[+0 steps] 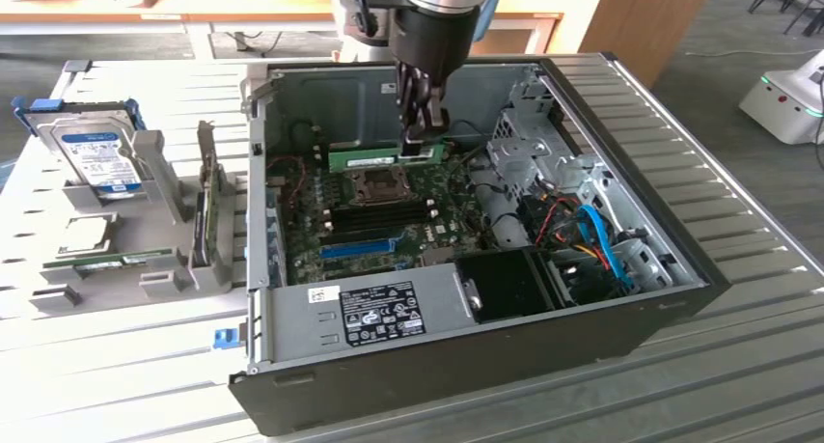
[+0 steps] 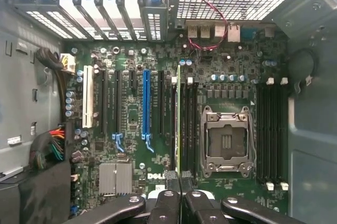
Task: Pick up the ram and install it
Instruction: 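Insert the ram into the slot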
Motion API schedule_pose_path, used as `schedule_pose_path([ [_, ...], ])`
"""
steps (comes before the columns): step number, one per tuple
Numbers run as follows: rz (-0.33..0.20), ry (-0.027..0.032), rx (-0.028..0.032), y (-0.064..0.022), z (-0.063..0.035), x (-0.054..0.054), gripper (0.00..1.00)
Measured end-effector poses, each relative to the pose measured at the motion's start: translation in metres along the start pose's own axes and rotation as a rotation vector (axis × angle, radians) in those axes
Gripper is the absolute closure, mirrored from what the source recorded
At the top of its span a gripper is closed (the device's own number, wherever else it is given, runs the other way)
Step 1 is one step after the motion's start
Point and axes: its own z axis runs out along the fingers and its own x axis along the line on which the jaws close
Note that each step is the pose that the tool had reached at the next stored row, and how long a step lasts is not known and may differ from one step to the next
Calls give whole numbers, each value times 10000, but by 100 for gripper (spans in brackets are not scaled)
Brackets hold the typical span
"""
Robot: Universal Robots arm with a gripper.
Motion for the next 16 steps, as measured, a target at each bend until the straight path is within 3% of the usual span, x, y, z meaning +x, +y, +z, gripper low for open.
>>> schedule_pose_path([
  [16,0,0,1,-6,143,3,88],
])
